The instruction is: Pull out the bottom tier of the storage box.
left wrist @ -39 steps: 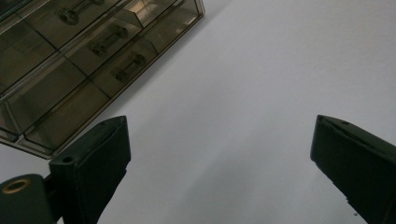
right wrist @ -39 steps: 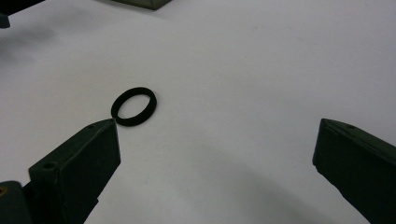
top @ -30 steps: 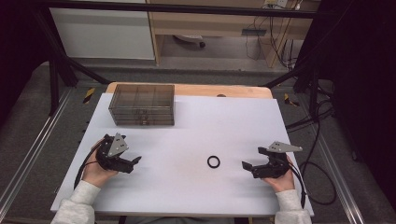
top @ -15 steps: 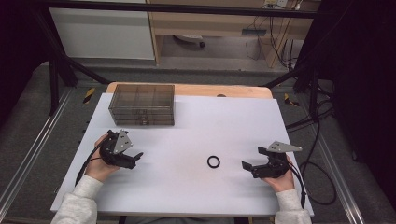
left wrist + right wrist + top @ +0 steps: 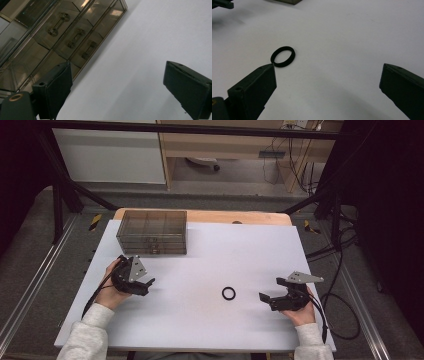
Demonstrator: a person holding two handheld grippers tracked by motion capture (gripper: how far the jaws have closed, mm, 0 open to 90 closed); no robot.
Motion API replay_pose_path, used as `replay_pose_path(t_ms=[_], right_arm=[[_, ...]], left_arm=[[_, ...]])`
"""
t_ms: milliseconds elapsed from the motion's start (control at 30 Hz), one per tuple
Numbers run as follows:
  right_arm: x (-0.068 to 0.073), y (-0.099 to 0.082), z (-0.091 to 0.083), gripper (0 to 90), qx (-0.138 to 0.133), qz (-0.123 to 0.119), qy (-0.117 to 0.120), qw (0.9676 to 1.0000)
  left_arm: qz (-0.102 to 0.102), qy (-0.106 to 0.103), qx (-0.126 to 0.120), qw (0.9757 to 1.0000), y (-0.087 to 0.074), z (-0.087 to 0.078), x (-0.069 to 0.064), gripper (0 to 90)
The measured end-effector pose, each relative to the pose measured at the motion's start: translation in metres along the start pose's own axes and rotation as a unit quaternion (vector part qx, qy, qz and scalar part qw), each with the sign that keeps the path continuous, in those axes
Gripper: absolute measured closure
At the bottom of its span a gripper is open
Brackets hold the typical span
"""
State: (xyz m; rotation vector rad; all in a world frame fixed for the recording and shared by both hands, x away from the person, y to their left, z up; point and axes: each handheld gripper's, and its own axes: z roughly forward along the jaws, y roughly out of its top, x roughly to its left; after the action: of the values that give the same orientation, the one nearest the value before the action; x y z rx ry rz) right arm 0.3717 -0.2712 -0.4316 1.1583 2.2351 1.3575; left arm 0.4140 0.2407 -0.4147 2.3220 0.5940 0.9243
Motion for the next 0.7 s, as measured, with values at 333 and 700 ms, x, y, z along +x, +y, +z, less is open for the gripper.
replay_pose_path(t_ms=[333,700], right_arm=[[0.000,0.000,0.000,1.6,0.001,0.001,-0.001,1.0000],[0.000,0.000,0.000,1.6,0.002,0.001,0.000,1.0000]], left_arm=[[0.008,0.015,0.008,0.9998,-0.002,0.012,0.003,10.4],[0.030,0.045,0.012,0.9985,-0.004,0.024,0.004,14.8]])
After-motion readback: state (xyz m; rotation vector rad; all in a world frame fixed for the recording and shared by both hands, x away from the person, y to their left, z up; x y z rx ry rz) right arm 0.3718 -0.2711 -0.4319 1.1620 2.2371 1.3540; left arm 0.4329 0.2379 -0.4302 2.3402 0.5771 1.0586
